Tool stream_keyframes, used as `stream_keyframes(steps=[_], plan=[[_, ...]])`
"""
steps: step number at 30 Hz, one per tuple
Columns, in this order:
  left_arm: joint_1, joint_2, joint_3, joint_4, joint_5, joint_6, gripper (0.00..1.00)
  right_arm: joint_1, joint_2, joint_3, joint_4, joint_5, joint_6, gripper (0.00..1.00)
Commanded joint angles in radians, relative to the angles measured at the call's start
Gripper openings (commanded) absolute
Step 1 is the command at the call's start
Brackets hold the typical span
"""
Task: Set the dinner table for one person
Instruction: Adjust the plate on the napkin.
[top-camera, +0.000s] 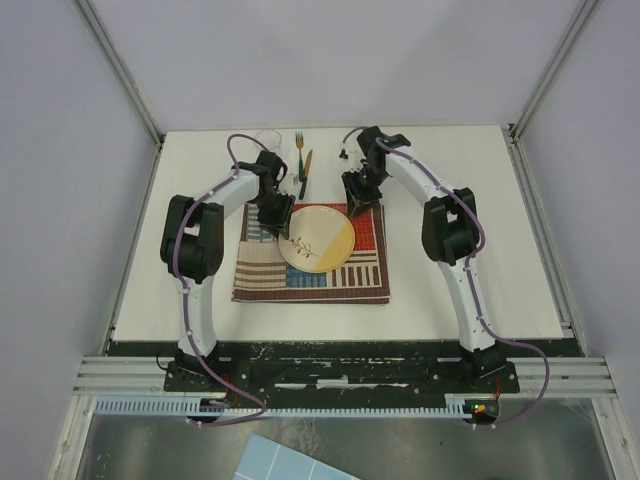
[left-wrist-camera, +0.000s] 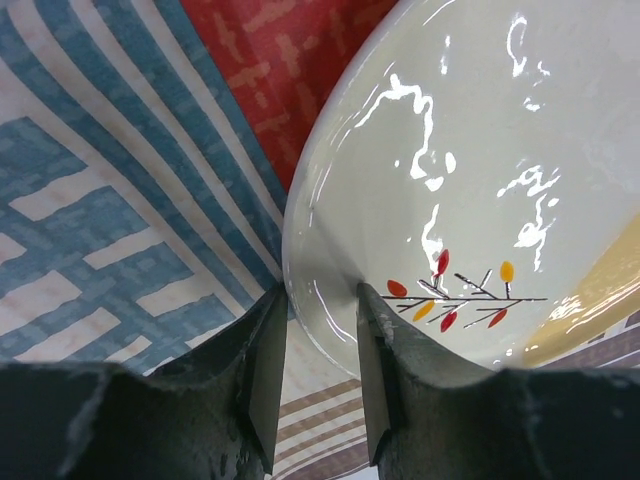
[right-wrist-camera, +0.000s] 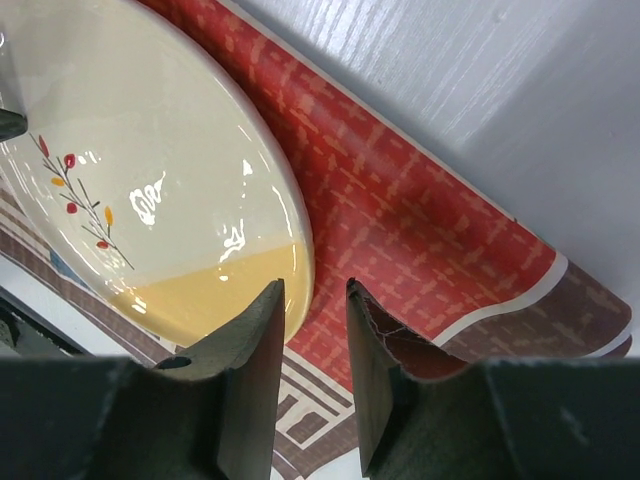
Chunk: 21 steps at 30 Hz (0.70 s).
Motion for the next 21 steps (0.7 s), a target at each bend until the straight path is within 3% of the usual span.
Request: stream_keyframes(steps=[1,11,18,21], plan=[[-0.018,0.031,-0.007,0.051,0.013,-0.042,0.39,-0.005,0.007,0.024,-0.016,-0.065,-0.003,0.38],[-0.023,0.023,-0.026,0.051,0.011,-0.039,0.24,-0.005,0.024,-0.006,-0.039,-0.09,-0.021,0.39],[-0.026,0.028,-0.028,0.051,0.008,-0.034,0.03,-0.005,0.037,-0.011,-0.041,-0.097,-0.025,0.4],[-0.029,0.029,-0.028,0.051,0.008,-0.034,0.03,-0.005,0.047,-0.005,-0.041,-0.112,-0.018,0.4]])
